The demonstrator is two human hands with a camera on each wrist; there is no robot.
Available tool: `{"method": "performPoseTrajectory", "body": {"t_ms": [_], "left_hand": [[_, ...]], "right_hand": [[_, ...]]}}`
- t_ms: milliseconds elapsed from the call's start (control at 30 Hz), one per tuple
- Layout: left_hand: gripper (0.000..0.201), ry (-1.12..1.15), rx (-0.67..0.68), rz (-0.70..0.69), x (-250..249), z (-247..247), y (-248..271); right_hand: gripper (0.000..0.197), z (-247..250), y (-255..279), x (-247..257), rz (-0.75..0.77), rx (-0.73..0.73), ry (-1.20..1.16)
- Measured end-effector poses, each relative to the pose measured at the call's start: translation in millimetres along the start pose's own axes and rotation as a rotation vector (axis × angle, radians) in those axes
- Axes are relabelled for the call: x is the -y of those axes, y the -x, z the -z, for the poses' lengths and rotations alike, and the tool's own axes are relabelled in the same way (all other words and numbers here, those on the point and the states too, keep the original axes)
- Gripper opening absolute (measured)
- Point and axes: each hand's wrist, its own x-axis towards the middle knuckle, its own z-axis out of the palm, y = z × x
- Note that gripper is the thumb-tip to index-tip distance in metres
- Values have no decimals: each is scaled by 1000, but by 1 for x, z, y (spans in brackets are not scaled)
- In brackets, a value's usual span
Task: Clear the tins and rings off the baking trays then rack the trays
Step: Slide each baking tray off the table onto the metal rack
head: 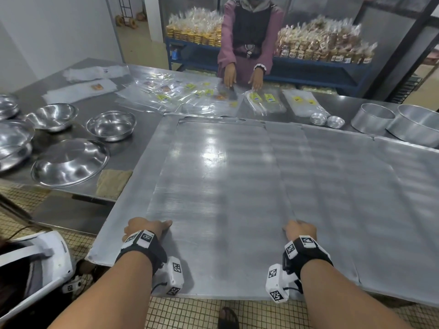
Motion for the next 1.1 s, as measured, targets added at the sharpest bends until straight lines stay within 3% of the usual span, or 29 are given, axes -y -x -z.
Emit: {"method": "performPoseTrajectory", "body": {"t_ms": [200,367,533,633,833,1000,1100], "left_hand": [[102,16,-7,-14,-3,2,7],[101,39,-2,-100,-7,8,24],[87,0,53,-120,-13,12,28],[87,-37,58,-97,-16,13,29],[73,19,86,-40,-24,16,24],[92,40,69,43,-28,5,8],[77,61,101,103,-40,8,24]], "right_hand": [[21,1,2,7,-7,39,127],[32,2,4,17,-65,-16,286],[66,-7,5,23,-84,-17,318],[71,-9,2,23,-112,55,372],[82,-7,-9,26,-141,49,314],[58,-6,-14,42,-100,89,279],[77,-13,-16,50,-119,104,219]]}}
